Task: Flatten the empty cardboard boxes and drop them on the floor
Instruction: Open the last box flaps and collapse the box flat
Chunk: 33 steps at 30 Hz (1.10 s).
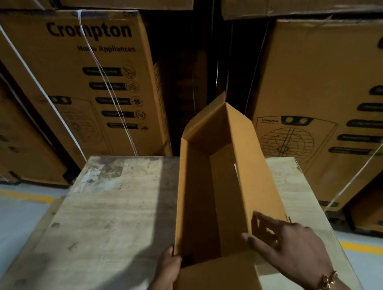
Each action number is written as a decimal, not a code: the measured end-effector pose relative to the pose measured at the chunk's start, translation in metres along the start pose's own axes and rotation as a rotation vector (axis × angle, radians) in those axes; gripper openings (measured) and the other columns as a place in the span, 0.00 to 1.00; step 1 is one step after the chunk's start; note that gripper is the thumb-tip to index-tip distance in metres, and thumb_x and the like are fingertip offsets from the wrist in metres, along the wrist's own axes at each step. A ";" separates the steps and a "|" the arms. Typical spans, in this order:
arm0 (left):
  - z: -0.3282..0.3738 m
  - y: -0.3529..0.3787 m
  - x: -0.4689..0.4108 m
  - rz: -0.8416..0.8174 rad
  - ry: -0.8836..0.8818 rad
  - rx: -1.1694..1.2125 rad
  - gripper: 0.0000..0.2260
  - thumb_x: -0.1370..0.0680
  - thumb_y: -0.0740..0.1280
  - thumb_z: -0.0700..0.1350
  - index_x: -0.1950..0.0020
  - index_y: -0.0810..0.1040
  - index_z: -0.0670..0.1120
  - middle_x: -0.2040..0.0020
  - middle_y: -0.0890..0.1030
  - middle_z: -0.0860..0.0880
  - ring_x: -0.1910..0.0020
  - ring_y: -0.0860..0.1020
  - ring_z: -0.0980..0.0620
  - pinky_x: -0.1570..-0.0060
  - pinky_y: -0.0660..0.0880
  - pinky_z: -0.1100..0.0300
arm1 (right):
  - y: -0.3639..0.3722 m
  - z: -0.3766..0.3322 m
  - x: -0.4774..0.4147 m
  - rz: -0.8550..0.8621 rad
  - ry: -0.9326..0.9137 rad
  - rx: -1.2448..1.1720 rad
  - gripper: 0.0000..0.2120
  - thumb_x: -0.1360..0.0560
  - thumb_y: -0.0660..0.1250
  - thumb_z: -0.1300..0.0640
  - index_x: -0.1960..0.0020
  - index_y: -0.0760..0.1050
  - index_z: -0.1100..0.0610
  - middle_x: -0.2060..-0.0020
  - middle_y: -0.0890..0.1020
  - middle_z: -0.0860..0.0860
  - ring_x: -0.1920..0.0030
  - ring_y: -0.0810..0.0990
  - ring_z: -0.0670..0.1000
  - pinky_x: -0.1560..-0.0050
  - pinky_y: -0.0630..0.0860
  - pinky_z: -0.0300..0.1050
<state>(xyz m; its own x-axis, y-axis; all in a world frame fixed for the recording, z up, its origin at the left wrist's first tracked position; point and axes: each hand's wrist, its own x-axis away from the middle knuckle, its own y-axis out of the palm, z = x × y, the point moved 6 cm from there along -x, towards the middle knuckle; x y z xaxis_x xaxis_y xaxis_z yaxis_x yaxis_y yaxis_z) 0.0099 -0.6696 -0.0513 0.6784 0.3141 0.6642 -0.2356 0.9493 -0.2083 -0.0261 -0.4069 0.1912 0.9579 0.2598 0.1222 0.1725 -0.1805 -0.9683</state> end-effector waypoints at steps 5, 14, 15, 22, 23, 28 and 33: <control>-0.001 -0.061 -0.015 0.068 0.166 -0.371 0.12 0.20 0.63 0.60 0.42 0.77 0.56 0.43 0.79 0.53 0.46 0.79 0.52 0.46 0.76 0.54 | 0.030 -0.092 -0.017 -0.041 -0.128 0.055 0.40 0.30 0.42 0.21 0.23 0.55 0.36 0.25 0.59 0.34 0.30 0.65 0.46 0.38 0.74 0.50; 0.097 -0.093 0.055 -0.193 0.194 0.277 0.06 0.19 0.66 0.43 0.43 0.78 0.46 0.57 0.84 0.57 0.61 0.81 0.61 0.63 0.76 0.68 | 0.076 -0.167 -0.046 0.120 -0.165 -0.035 0.34 0.28 0.49 0.27 0.29 0.67 0.44 0.29 0.67 0.40 0.33 0.65 0.50 0.38 0.72 0.50; 0.092 -0.094 0.045 -0.166 0.155 0.253 0.11 0.20 0.68 0.46 0.40 0.76 0.46 0.51 0.83 0.55 0.55 0.81 0.59 0.57 0.76 0.68 | 0.076 -0.153 -0.053 0.151 -0.075 -0.020 0.38 0.29 0.49 0.25 0.26 0.63 0.44 0.26 0.64 0.42 0.30 0.63 0.52 0.34 0.71 0.52; 0.097 -0.078 0.046 0.154 0.232 0.072 0.35 0.27 0.65 0.68 0.30 0.72 0.44 0.36 0.78 0.44 0.38 0.76 0.44 0.39 0.71 0.55 | 0.102 -0.082 -0.049 -0.039 0.447 -1.034 0.66 0.57 0.73 0.23 0.26 0.64 0.54 0.38 0.78 0.52 0.41 0.78 0.55 0.46 0.79 0.53; 0.103 -0.074 0.043 0.185 0.276 0.038 0.29 0.23 0.64 0.64 0.33 0.74 0.43 0.38 0.79 0.44 0.40 0.77 0.44 0.42 0.72 0.55 | 0.099 -0.080 -0.047 -0.005 0.424 -1.087 0.62 0.57 0.74 0.23 0.30 0.69 0.53 0.44 0.80 0.48 0.46 0.80 0.52 0.53 0.80 0.48; 0.121 -0.061 0.044 0.055 0.278 0.203 0.22 0.23 0.66 0.62 0.41 0.80 0.45 0.47 0.82 0.49 0.49 0.79 0.51 0.51 0.75 0.57 | 0.076 -0.065 -0.026 0.124 0.359 -1.135 0.47 0.41 0.75 0.31 0.26 0.66 0.45 0.40 0.78 0.46 0.43 0.78 0.49 0.53 0.78 0.44; 0.078 -0.062 0.029 -0.105 -0.007 0.561 0.21 0.19 0.60 0.58 0.50 0.85 0.43 0.55 0.86 0.41 0.54 0.82 0.41 0.53 0.79 0.50 | 0.064 -0.101 -0.016 0.047 0.193 -0.877 0.49 0.39 0.65 0.24 0.23 0.53 0.36 0.31 0.62 0.35 0.31 0.64 0.44 0.32 0.66 0.49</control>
<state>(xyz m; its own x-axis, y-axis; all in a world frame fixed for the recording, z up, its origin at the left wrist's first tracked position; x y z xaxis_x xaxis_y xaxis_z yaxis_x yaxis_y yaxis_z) -0.0101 -0.7208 0.0363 0.7140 0.2162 0.6660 -0.5015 0.8217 0.2709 -0.0075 -0.5183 0.1490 0.9767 0.0844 0.1974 0.1696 -0.8671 -0.4684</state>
